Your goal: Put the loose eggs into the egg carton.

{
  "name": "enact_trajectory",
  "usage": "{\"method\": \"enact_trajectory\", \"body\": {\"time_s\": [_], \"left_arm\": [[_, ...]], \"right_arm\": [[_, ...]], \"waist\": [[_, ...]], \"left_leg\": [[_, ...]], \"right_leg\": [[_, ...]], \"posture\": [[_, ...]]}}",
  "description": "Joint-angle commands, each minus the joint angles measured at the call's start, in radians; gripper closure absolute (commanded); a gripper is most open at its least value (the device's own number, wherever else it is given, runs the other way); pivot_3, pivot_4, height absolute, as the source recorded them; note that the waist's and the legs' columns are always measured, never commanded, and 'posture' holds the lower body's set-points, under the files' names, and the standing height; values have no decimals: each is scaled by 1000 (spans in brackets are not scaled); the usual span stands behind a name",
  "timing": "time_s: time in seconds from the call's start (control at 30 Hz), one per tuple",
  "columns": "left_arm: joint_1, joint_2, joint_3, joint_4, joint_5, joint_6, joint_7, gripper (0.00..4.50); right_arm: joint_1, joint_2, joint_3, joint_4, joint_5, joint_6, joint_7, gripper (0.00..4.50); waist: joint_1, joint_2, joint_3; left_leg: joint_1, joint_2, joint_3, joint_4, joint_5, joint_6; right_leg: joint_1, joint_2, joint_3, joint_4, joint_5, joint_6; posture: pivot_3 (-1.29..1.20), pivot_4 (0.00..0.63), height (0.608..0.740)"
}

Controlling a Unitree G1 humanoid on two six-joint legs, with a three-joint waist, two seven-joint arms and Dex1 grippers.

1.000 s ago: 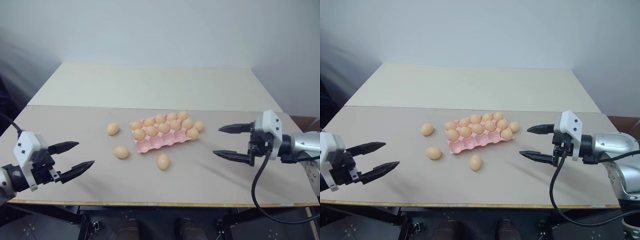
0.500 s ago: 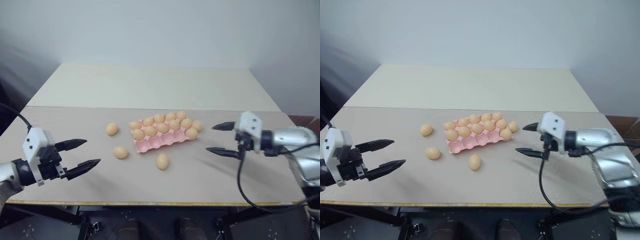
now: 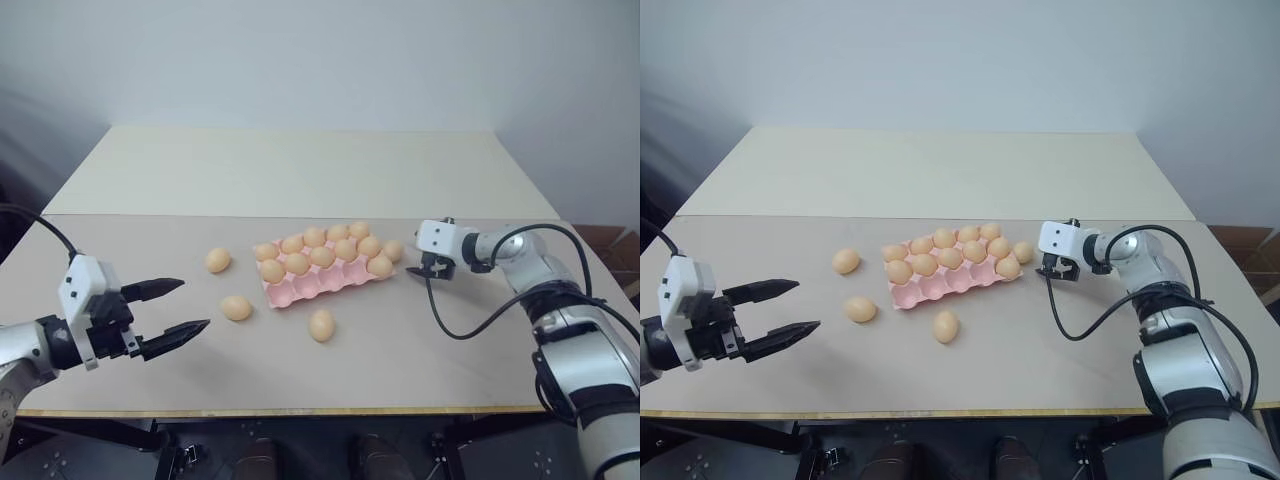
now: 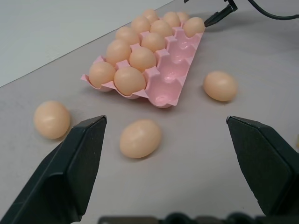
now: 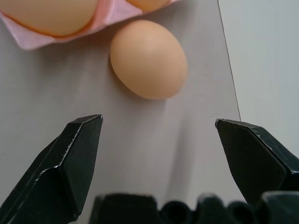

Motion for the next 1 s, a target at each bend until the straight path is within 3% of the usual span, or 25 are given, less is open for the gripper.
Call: {"method": "enact_trajectory", "body": {"time_s": [0.03,0.6,0.7,1.0], "left_arm": [[2,0,39,-23,-7,-21,-2,12],[94,-21,116,-63,-2,-48,-4,12],[117,-27,137,-75,-2,-49,0,0],[143,-23,173,-74,3,-51,0,0]], "right_arm": [[-64,15,-5,71,-32,-80,-37,0],[-116,109,-30,185,-63,-167,-40,0],[-115,119,-33,195,-66,-166,-62,604],[-117,121,-44,202,-60,-171,-87,3782]], "waist": [[-2,0,0],[-23,0,0],[-25,0,0],[-26,0,0]], "left_leg": [[1,0,0,0,0,0],[4,1,1,0,0,0],[4,1,1,0,0,0],[6,1,4,0,0,0]], "right_leg": [[0,0,0,0,-1,1],[1,1,3,3,0,0],[1,1,3,3,0,0],[1,1,6,4,-2,-3]], "posture": [[0,150,740],[0,150,740],[0,150,740],[0,150,740]]}}
